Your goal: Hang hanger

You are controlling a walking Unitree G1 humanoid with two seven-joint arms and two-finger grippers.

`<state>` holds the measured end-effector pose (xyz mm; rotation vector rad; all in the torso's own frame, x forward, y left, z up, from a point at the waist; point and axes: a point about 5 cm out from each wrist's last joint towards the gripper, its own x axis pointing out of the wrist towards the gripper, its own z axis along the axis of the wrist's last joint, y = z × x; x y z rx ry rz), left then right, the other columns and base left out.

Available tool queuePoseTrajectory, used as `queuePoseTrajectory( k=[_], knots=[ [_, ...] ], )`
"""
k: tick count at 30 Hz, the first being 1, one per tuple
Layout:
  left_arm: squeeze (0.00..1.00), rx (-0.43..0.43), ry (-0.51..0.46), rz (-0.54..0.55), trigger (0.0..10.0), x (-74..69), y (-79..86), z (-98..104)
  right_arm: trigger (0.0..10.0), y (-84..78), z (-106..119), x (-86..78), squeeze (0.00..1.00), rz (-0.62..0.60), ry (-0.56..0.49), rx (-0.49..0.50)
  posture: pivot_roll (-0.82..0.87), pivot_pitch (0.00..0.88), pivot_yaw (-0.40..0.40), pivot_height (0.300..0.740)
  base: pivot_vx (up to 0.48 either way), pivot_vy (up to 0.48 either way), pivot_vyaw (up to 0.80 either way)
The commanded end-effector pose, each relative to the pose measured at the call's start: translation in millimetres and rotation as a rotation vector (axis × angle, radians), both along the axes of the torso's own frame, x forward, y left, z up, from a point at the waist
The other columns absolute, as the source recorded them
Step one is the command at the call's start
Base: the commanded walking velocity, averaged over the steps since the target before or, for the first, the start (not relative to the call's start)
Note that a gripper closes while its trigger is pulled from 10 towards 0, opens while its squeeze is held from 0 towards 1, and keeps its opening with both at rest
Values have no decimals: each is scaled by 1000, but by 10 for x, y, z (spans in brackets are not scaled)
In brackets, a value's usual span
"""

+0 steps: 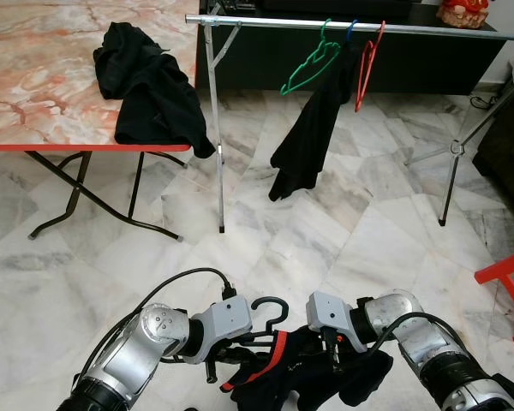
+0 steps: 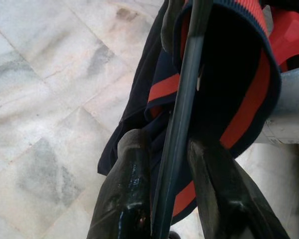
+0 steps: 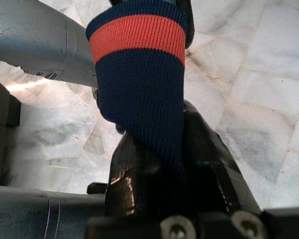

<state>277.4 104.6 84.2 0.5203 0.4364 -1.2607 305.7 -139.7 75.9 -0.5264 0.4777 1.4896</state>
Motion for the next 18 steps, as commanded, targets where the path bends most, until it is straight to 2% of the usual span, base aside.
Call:
queuePoseTrajectory(
  k=[1, 7, 8, 9, 10, 11, 12, 18],
  knots=[
    [0, -3, 5, -23, 10000, -21, -49, -31, 10000, 12, 74, 21, 0, 10, -20, 31, 24, 200, -98, 740, 0, 0, 0],
    [0, -22, 0, -13, 10000, 6, -72, -8, 10000, 32, 48, -9, 0, 22, -8, 33, 26, 201, -99, 740, 0, 0, 0],
    [0, -29, 5, -11, 8275, 9, -78, -5, 10000, 30, 44, -12, 0, 22, -6, 32, 26, 202, -100, 740, 0, 0, 0],
    [0, -29, 5, -11, 8275, 9, -78, -5, 10000, 30, 44, -12, 0, 22, -6, 32, 26, 202, -100, 740, 0, 0, 0],
    [0, -32, 9, -14, 3020, 8, -84, -3, 10000, 28, 44, -13, 0, 22, -6, 32, 26, 202, -100, 740, 0, 0, 0],
    [0, -33, 8, -18, 1922, 7, -86, -2, 10000, 27, 45, -12, 0, 21, -6, 32, 26, 202, -100, 740, 0, 0, 0],
    [0, -36, 10, -19, 0, 7, -89, -2, 10000, 18, 47, -12, 0, 19, -6, 32, 23, 201, -100, 740, 0, 0, 0],
    [0, -48, 21, -32, 0, -4, -102, 4, 10000, 4, 64, 5, 0, 2, -17, 38, 21, 202, -101, 740, 0, 0, 0]
  ],
)
